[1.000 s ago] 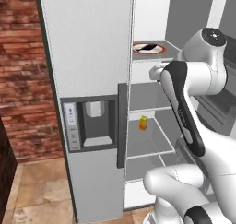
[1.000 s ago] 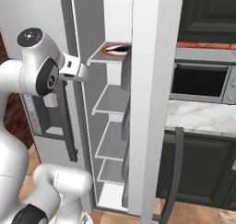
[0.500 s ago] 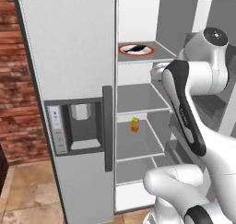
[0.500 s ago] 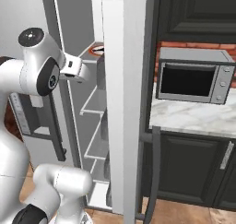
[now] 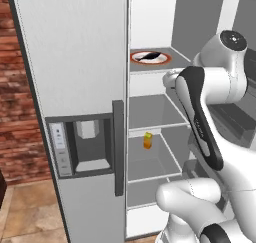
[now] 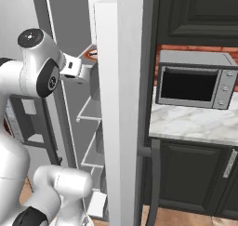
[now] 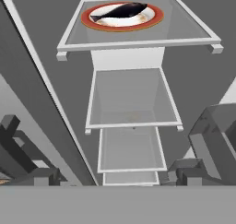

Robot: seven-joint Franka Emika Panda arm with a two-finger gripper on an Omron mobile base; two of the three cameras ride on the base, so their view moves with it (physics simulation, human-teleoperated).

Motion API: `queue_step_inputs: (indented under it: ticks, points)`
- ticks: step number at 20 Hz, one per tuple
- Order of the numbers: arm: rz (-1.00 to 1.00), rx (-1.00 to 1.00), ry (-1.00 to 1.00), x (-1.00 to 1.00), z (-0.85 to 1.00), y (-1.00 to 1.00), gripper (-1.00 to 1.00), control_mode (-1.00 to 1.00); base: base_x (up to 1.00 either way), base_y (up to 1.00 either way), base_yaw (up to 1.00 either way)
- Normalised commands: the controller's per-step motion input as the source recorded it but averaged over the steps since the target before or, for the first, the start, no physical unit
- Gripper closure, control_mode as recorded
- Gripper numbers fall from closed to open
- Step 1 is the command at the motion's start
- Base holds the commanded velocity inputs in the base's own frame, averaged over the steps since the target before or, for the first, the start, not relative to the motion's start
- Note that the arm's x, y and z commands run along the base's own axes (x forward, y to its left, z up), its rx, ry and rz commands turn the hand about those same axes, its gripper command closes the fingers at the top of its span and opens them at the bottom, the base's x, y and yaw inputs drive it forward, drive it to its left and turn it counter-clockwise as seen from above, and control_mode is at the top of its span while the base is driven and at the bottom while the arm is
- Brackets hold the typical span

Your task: Retrieve the fish from the fridge and place it on the saucepan with marinade on the stove.

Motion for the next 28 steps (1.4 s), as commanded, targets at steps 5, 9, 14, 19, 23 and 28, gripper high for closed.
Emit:
queue_step_inputs:
  ticks: [5,9,14,19,23,28]
  points:
    - [0.00,0.00,0.00,0.00,0.00,0.00,-1.00,1.00,0.33,0.00,0.00]
    - [0.00,0.00,0.00,0.00,0.00,0.00,-1.00,1.00,0.25,0.01,-0.01]
    - [0.00,0.00,0.00,0.00,0.00,0.00,-1.00,1.00,0.18,0.10,-0.06]
    - [0.00,0.00,0.00,0.00,0.00,0.00,-1.00,1.00,0.22,0.15,-0.10]
    - [0.00,0.00,0.00,0.00,0.00,0.00,-1.00,1.00,0.15,0.22,-0.11]
    - [0.00,0.00,0.00,0.00,0.00,0.00,-1.00,1.00,0.31,0.20,-0.13]
